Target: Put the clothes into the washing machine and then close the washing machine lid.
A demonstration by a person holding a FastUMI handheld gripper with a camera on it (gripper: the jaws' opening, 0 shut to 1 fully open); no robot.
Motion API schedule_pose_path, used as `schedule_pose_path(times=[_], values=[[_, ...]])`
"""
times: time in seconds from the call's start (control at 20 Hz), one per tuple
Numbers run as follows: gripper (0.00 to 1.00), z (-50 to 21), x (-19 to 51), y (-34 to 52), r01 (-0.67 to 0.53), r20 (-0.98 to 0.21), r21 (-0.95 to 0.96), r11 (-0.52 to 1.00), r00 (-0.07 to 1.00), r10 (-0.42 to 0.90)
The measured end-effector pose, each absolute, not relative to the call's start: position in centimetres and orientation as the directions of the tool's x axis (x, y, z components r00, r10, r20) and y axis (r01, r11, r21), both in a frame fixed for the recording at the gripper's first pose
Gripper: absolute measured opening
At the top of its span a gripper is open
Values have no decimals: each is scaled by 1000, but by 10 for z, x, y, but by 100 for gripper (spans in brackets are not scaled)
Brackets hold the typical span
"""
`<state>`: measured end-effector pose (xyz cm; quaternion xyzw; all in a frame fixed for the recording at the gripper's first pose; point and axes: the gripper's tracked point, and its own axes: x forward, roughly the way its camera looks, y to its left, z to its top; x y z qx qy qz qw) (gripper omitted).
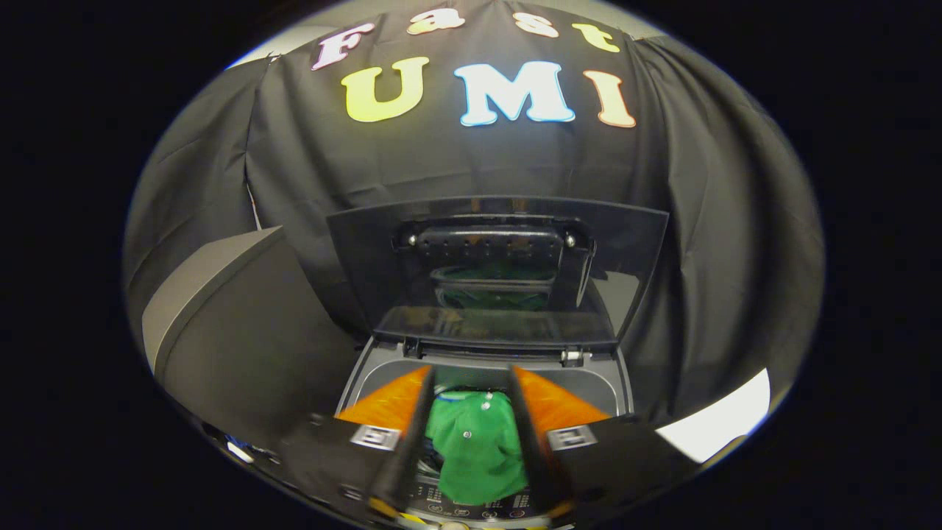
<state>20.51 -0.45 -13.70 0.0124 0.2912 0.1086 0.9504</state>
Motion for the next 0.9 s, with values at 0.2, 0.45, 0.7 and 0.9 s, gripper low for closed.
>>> schedule_pose_path(times=[0.2,0.45,0.7,0.9], values=[[97,-123,207,-10,-164,-508,63,984,844,173],[97,-97,211,-6,-165,-425,43,985,890,168],[97,-58,228,1,-173,-323,42,984,930,177],[97,-34,253,6,-172,-258,30,985,950,174]])
